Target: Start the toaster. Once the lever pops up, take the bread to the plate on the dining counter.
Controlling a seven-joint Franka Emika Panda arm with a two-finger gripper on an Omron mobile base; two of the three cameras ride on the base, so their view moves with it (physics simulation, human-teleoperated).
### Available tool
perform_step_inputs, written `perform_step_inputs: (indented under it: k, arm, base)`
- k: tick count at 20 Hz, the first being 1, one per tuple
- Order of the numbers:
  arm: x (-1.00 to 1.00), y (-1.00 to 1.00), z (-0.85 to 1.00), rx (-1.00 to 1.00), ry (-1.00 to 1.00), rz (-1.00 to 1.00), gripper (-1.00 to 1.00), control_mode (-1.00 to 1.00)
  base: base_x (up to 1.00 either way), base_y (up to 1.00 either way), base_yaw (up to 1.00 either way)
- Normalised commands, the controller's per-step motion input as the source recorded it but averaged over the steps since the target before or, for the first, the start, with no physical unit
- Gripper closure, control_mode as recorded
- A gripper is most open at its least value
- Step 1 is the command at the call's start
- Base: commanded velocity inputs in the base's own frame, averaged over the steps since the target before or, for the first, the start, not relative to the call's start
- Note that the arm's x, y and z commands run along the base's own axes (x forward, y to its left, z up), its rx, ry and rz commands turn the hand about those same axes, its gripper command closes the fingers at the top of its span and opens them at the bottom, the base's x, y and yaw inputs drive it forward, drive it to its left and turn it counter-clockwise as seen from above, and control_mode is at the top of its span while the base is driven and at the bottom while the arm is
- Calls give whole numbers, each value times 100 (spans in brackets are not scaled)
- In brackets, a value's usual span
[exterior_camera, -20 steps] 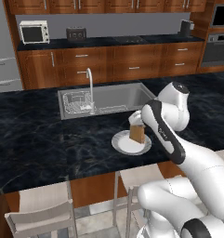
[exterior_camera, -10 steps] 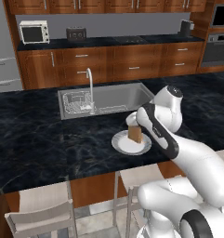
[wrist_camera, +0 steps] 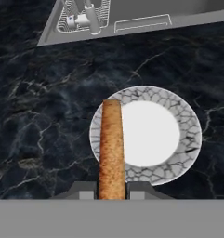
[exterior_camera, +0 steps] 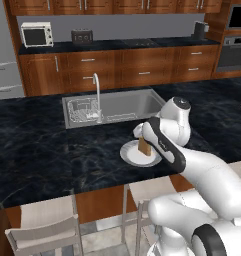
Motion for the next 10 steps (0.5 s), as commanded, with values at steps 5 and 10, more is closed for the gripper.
perform_step_inputs:
  k: [5,10]
  arm:
    - [19,0,-15,0,0,-3,100,-100]
    - [12,0,-10,0,0,0,100,-100]
  base:
    - [0,0,0]
    - [0,0,0]
